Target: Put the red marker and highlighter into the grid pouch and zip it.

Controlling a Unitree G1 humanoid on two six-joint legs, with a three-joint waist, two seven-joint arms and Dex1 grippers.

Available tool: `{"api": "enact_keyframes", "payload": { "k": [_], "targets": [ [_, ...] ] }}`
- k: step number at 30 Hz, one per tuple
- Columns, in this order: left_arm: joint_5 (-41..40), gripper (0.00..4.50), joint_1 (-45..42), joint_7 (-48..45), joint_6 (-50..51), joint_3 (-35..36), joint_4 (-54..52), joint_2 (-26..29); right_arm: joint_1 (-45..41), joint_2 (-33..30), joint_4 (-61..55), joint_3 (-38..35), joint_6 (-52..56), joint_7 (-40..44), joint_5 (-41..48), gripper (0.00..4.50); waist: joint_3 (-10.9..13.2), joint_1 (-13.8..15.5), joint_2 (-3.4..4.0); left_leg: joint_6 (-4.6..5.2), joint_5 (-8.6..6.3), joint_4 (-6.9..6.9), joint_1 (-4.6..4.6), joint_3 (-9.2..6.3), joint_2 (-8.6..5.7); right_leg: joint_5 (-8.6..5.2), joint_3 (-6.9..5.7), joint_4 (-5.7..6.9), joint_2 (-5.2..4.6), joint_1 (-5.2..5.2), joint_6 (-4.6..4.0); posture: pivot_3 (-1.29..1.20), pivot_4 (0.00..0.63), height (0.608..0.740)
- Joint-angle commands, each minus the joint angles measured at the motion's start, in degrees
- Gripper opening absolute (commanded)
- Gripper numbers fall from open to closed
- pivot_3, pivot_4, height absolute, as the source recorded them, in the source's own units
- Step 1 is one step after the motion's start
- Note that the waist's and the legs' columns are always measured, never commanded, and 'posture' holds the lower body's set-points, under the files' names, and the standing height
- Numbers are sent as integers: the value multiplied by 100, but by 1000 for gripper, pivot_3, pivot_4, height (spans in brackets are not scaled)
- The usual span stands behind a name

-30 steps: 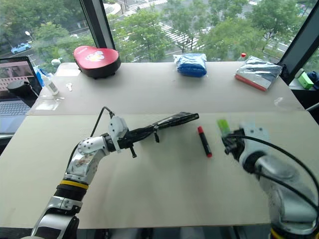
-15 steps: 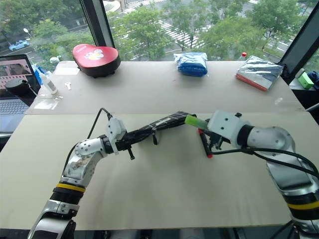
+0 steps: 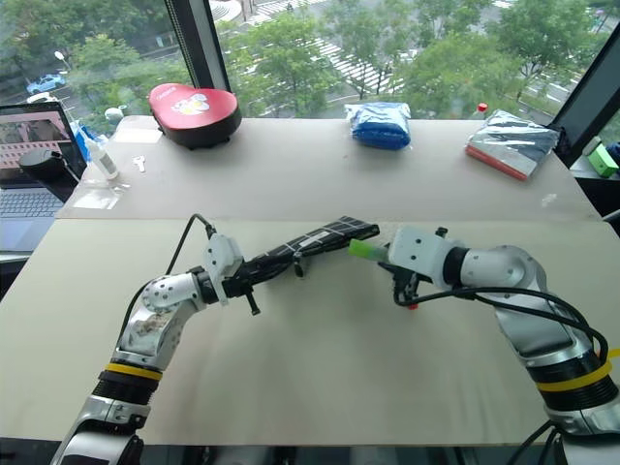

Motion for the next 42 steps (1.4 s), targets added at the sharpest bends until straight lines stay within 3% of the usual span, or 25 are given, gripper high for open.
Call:
{"api": "enact_keyframes", "payload": {
  "k": [1,19,31,42],
  "targets": [
    [-26,0,-7,33,-50,38,-221,30,-233,30,-12,-123,-151,42,-41,1023,0,0,0,0,0,0,0,0,0,0,0,0,0,0,0,0,150,740],
    [60,0,19,-53,-188,-133,-177,-38,-568,195,549,191,-152,94,-536,1023,0,12,0,-3,2,0,0,1,-1,0,-1,0,0,-1,0,0,150,740],
    [442,0,176,-267,-745,-417,66,157,-818,297,648,67,117,282,-405,1023,0,14,0,-3,2,0,-1,1,-1,1,-1,0,0,-1,-1,0,150,740],
    [330,0,110,-318,-723,-389,72,115,-660,644,430,1081,-794,-228,-1740,1023,0,-4,1,-11,6,-2,-4,1,-1,1,-2,3,1,-9,-1,0,150,740]
  ]
}}
